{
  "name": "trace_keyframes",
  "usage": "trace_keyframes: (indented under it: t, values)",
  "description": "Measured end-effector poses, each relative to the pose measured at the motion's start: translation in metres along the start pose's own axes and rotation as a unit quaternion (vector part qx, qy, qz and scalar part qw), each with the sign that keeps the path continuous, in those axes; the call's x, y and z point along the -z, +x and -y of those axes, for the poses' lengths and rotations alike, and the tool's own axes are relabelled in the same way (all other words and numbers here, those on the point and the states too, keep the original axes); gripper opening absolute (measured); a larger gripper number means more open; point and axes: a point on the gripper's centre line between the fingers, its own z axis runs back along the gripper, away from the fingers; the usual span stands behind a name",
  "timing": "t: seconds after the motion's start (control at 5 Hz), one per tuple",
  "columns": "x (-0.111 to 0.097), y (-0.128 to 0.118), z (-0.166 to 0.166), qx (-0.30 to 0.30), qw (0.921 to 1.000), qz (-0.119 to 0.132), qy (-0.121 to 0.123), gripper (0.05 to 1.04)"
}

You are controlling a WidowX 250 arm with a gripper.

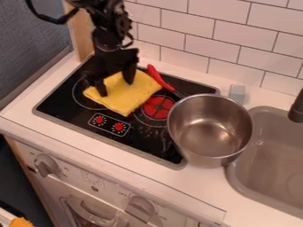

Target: Move the yellow cloth to the left burner

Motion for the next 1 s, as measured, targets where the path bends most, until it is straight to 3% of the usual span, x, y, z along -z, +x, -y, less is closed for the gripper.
trace_keyframes:
  t: [0.6,1.0]
  values:
    - [0.012,0.048,-0.027,-0.040,0.9989,0.012,0.020,1.001]
    - [0.016,0.060,-0.033,-0.052,0.9984,0.016,0.019,1.000]
